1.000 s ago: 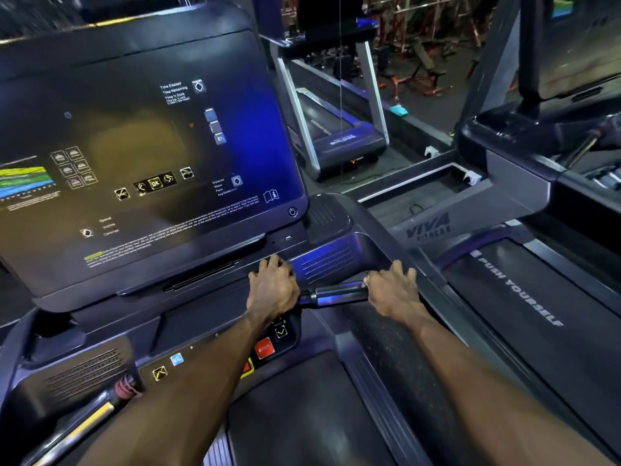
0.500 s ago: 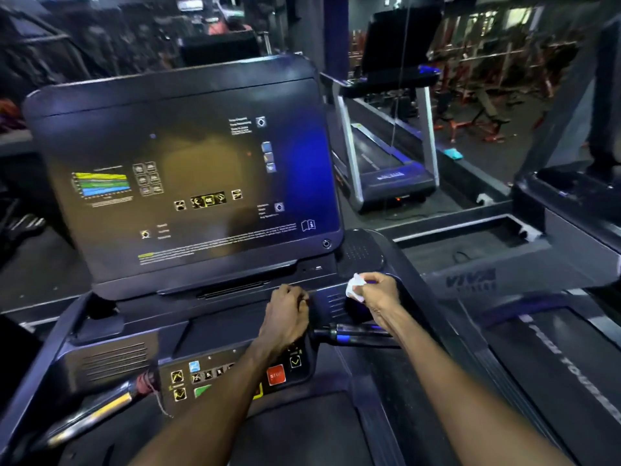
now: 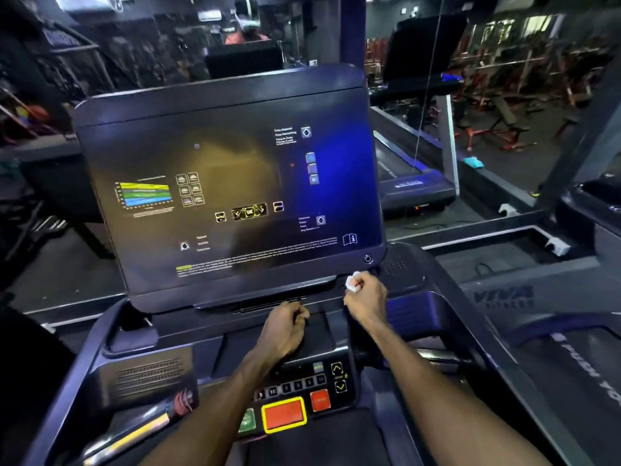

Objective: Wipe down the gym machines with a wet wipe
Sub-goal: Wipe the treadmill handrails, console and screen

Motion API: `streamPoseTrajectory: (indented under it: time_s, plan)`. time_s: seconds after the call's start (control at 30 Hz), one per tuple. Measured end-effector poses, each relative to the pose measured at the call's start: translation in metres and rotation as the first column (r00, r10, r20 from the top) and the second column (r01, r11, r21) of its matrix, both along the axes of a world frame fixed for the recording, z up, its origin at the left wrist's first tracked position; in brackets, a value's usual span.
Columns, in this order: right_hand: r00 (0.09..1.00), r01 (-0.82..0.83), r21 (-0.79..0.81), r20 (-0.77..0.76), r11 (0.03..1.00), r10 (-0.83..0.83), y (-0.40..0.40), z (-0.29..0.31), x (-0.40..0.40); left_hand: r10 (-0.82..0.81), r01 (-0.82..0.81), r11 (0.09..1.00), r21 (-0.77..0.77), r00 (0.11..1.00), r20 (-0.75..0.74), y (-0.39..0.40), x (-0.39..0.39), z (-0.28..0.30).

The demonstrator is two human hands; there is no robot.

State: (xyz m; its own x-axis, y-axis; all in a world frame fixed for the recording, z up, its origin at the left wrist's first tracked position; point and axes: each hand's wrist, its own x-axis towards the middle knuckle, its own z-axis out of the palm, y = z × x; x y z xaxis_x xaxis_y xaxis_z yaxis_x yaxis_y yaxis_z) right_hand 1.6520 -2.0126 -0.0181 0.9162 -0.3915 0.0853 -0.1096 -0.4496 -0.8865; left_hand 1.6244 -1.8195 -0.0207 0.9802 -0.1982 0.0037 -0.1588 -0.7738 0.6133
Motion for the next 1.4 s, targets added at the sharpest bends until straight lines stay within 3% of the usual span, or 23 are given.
streamPoseTrajectory:
  time_s: [0.1, 0.23, 0.3, 0.5, 0.6, 0.67, 0.83, 1.0, 1.2, 1.4]
  plan:
    - [0.994, -0.053, -0.002, -0.093, 0.999, 0.053, 0.007, -0.001, -0.003, -0.041, 0.039, 0.999, -0.034, 0.997, -0.063, 0.018, 0.007, -0.002]
    - [0.965, 0.25, 0.056, -0.096, 0.967, -0.244, -0.012, 0.005, 0.005, -0.105, 0.098, 0.993, -0.069, 0.989, -0.106, 0.037, 0.012, -0.001]
    - [0.945, 0.319, 0.119, -0.114, 0.94, -0.306, -0.009, 0.007, 0.006, -0.121, 0.112, 0.99, -0.085, 0.987, -0.11, 0.046, 0.014, -0.002]
    - [0.981, 0.17, 0.114, -0.117, 0.979, -0.157, 0.03, 0.005, -0.001, -0.14, 0.13, 0.987, -0.099, 0.985, -0.1, 0.07, 0.019, -0.006]
    - [0.943, 0.332, 0.149, -0.056, 0.931, -0.327, 0.025, 0.015, -0.002, -0.132, 0.118, 0.985, -0.123, 0.985, -0.115, 0.08, 0.019, -0.007]
    - [0.918, 0.397, 0.198, -0.066, 0.896, -0.392, 0.035, 0.018, -0.001, -0.102, 0.085, 0.986, -0.147, 0.989, -0.111, 0.09, 0.018, -0.007]
    - [0.93, 0.35, 0.192, -0.185, 0.917, -0.317, 0.103, 0.008, -0.002, -0.018, 0.003, 0.988, -0.155, 0.996, -0.093, 0.114, 0.011, 0.001]
    - [0.942, 0.319, 0.237, -0.189, 0.918, -0.278, 0.135, 0.005, -0.009, 0.04, -0.053, 0.988, -0.142, 0.995, -0.094, 0.132, 0.005, 0.01]
    - [0.9, 0.435, 0.353, -0.214, 0.829, -0.381, 0.158, 0.011, -0.009, 0.123, -0.129, 0.986, -0.108, 0.99, -0.062, 0.149, -0.005, 0.01]
    - [0.926, 0.363, 0.394, -0.257, 0.844, -0.278, 0.239, 0.012, -0.018, 0.291, -0.291, 0.954, -0.078, 0.957, -0.012, 0.175, -0.012, 0.015]
